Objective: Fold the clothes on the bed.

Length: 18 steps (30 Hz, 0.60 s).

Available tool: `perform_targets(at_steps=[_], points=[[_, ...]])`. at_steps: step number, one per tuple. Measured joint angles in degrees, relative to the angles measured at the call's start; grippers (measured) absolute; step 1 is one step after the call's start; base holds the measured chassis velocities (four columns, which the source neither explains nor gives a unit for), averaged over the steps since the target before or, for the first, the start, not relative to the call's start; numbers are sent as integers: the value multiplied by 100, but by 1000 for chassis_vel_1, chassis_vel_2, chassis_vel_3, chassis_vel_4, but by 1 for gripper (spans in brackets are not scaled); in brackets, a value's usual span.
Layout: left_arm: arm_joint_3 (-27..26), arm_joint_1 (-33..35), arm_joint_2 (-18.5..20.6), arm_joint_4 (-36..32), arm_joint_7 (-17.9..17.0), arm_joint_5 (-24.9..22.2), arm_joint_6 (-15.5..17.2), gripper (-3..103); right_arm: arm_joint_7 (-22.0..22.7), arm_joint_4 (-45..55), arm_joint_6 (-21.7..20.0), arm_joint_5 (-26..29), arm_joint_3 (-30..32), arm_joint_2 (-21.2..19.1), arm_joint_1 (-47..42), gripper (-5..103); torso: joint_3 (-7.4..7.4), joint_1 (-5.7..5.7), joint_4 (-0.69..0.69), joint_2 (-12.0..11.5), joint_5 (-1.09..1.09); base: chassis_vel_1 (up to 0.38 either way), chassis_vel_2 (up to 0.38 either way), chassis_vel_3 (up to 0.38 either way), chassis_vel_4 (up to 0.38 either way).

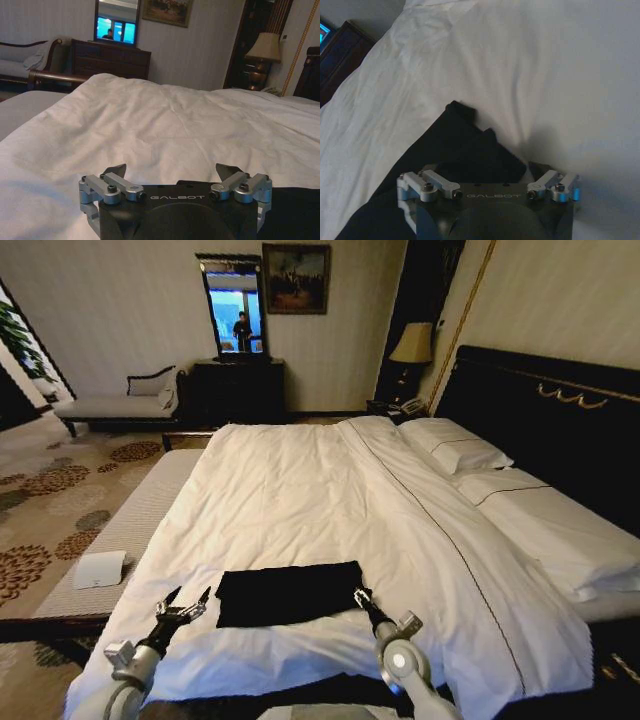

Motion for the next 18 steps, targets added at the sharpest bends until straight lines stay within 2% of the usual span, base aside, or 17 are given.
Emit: perform_targets(at_steps=[2, 7, 9, 12, 13, 15, 18], points=[[-4, 2, 2, 8, 1, -1, -13, 100, -48, -11, 0, 78, -30, 71, 33, 99, 0, 0, 0, 0, 0, 0, 0, 0, 0], [10, -3, -20, 1, 1, 8, -17, 100, -130, -133, 10, 116, -87, 195, 133, 103, 1, 0, 0, 0, 0, 0, 0, 0, 0], [11, -6, -20, -4, 1, 9, -17, 100, -143, -152, 14, 109, -100, 209, 140, 100, 0, 0, 0, 0, 1, 0, 0, 0, 0], [5, -10, -11, -5, 1, 7, -17, 100, -179, -178, 39, 106, -109, 220, 147, 85, 1, 0, 0, 0, 1, 0, 0, 0, 0], [5, -10, -11, -5, 1, 7, -17, 100, -179, -178, 39, 106, -109, 220, 147, 85, 1, 0, 0, 0, 1, 0, 0, 0, 0], [2, -16, -1, -5, 0, 5, -17, 100, -226, -213, 83, 105, -108, 226, 167, 74, 1, 0, 0, 0, 1, 0, 0, 0, 0], [2, -23, -1, -5, -1, 4, -17, 100, -247, -235, 120, 105, -99, 233, 186, 68, 1, 1, 0, -1, 1, 0, 0, 0, 0]])
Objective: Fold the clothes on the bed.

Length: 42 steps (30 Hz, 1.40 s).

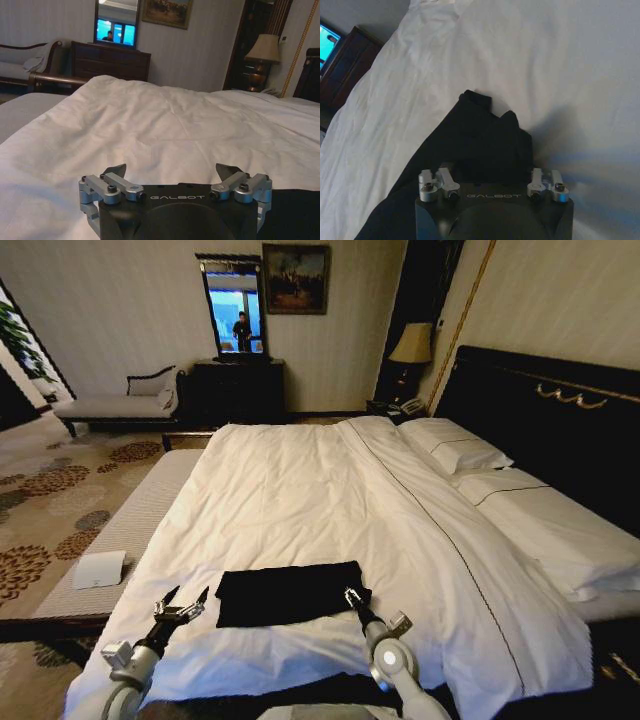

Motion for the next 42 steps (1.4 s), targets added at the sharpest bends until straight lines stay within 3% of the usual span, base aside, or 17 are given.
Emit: perform_targets(at_steps=[4, 6, 10, 13, 16, 23, 27, 33, 37, 40, 42], points=[[8, -12, -1, -11, -3, 1, 9, 100, -62, -39, 65, -20, 24, 5, 26, 46, 0, 0, 0, 0, 0, 0, 0, 0, 0], [9, -12, -2, -11, -3, 1, 10, 100, -75, -47, 75, -29, 31, 5, 30, 46, 0, 0, 0, 0, 0, 0, 0, 0, 0], [10, -12, -5, -12, -5, 3, 10, 100, -230, -63, 166, -88, 72, 4, 42, 25, 0, 0, 0, 0, 1, 0, 0, 0, 0], [10, -12, -10, -15, -7, 4, 10, 100, -304, -48, 195, -102, 88, -2, 43, 20, 0, 0, 0, 0, 1, 0, 0, 0, 0], [10, -16, -22, -25, -8, 4, 9, 100, -375, 41, 203, -96, 133, -26, 28, 5, 0, 0, 1, 0, 1, 0, 0, 0, 0], [14, -47, -41, -27, -11, 4, -3, 100, -379, 538, 152, -2, 334, -206, -178, 3, 0, 0, 1, 0, 1, 0, 0, 0, 0], [15, -107, -52, -26, -16, -29, -6, 100, -380, 1043, 1, 247, 953, -574, -352, 3, 0, 0, 0, 0, -1, 0, 0, 0, 0], [-87, -304, -72, -17, -136, -262, 109, 100, -565, 784, 18, 296, 1472, -982, -254, 3, 0, 0, -1, 0, 0, 0, 0, 0, 0], [-246, -493, -49, 13, -510, -509, 383, 100, -714, 705, 96, 227, 1368, -1199, -216, 3, 0, 1, -1, 0, 0, 0, 0, 0, 0], [-654, -707, 86, 259, -994, -757, 775, 100, -997, 613, 339, -208, 928, -1375, -149, 3, 0, 0, -1, 0, -1, 0, 0, 0, 0], [-869, -767, 162, 400, -1096, -865, 865, 100, -1217, 585, 485, -399, 699, -1512, -116, 3, 0, 0, -1, 0, -1, 0, 0, 0, 0]])
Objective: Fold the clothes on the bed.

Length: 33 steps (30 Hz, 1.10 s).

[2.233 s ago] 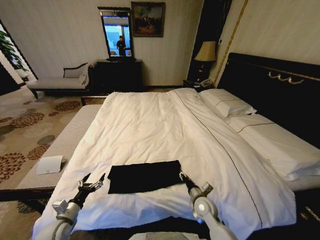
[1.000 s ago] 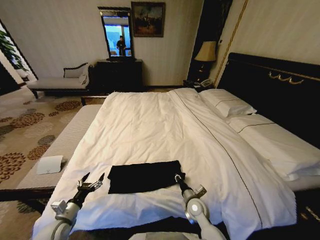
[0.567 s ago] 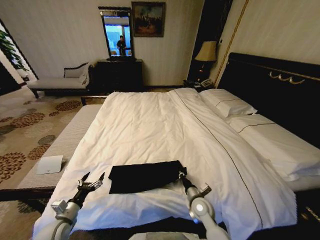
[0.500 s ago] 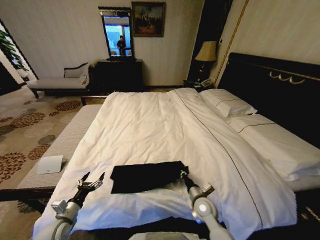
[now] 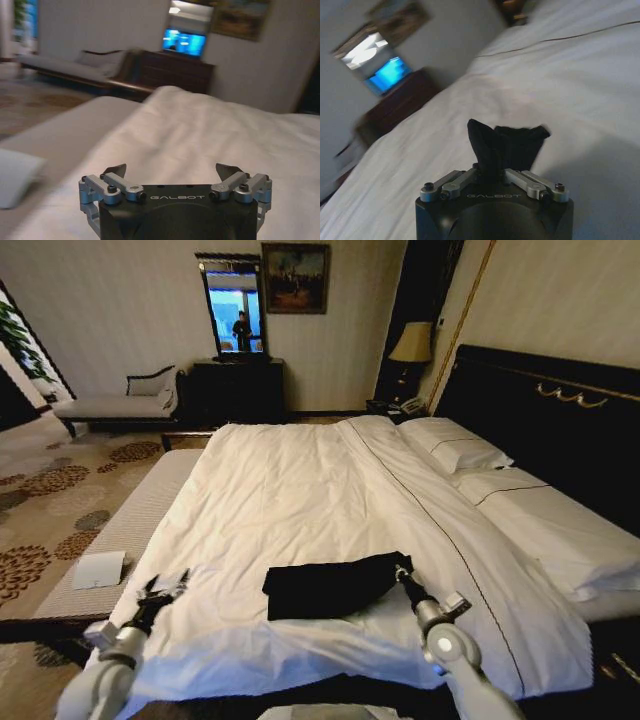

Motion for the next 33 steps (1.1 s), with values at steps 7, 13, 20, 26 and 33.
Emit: perform_targets(at_steps=[7, 13, 20, 26, 33], points=[[-661, -103, 231, 664, -169, -82, 162, 100, -1318, -63, 623, -553, -1061, -667, 335, 3, 0, 0, 1, 0, 0, 0, 0, 0, 0], [-778, -21, 180, 819, -164, -19, 158, 100, -2172, -324, 824, -683, -2282, -991, 1243, 3, 0, 0, 2, 0, -1, 0, 0, 0, 0], [-845, 29, 131, 743, -144, -17, 140, 100, -2206, -1000, 861, -890, -3506, -756, 2262, 3, 0, 0, 1, 0, -1, 0, 0, 0, 0], [-926, 66, 163, 630, -135, -70, 135, 100, -2174, -1551, 891, -1014, -3836, -406, 2516, 3, 0, 0, 1, 0, 0, 0, 0, 0, 0], [-927, 102, 130, 545, -128, -76, 130, 100, -2140, -1713, 910, -1151, -3955, -196, 2421, 3, 0, 0, 1, 0, 0, 0, 0, 0, 0]])
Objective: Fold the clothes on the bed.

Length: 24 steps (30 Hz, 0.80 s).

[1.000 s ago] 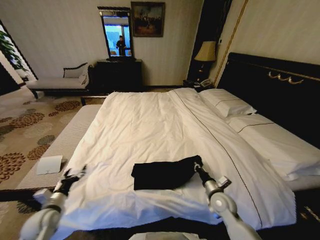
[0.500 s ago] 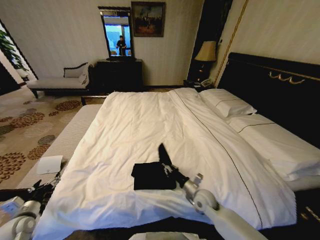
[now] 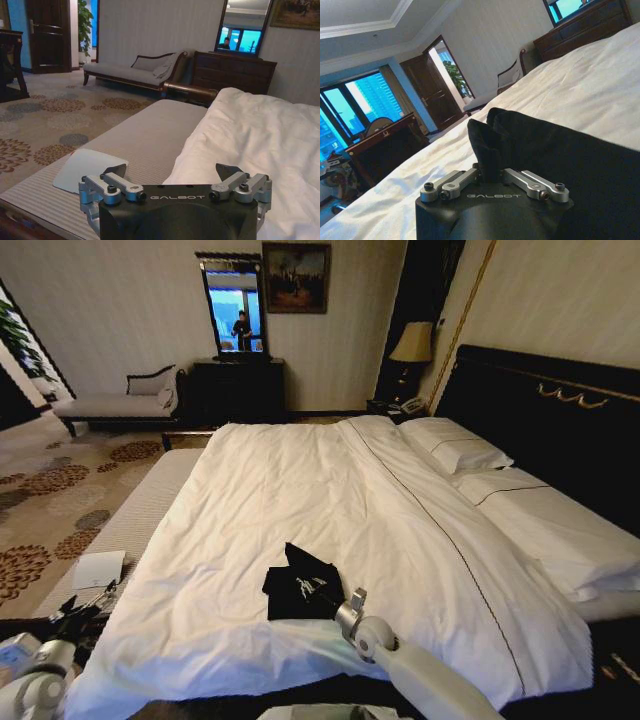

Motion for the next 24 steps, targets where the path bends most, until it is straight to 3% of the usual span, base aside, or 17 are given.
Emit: perform_targets(at_steps=[6, 16, 17, 19, 20, 24], points=[[34, 13, -12, -23, 4, 7, -5, 100, 107, -12, 13, -57, -45, 240, -105, 3, 0, 0, 1, 0, 1, 0, 0, 0, 0], [126, -31, -14, -26, 6, 42, -2, 100, 367, 121, -12, -217, -164, 222, -266, 1, 0, 0, 0, 0, 1, 0, 0, 0, 0], [145, -44, -14, -25, 6, 45, 3, 100, 424, 140, -13, -241, -170, 209, -286, 6, 0, 0, 0, 0, 0, 0, 0, 0, 0], [163, -52, -14, -24, 6, 49, 7, 100, 470, 151, -5, -272, -171, 201, -299, 6, 0, 0, 0, 0, 1, 0, 0, 0, 0], [188, -63, -16, -21, 6, 53, 11, 100, 491, 168, 46, -309, -164, 180, -324, 17, 0, 0, 1, 0, 2, 0, 0, 0, 0], [238, -88, -26, -3, 6, 63, 12, 100, 204, 360, 227, -319, -117, 17, -425, 27, 0, 0, 0, 0, 1, 0, 0, 0, 0]])
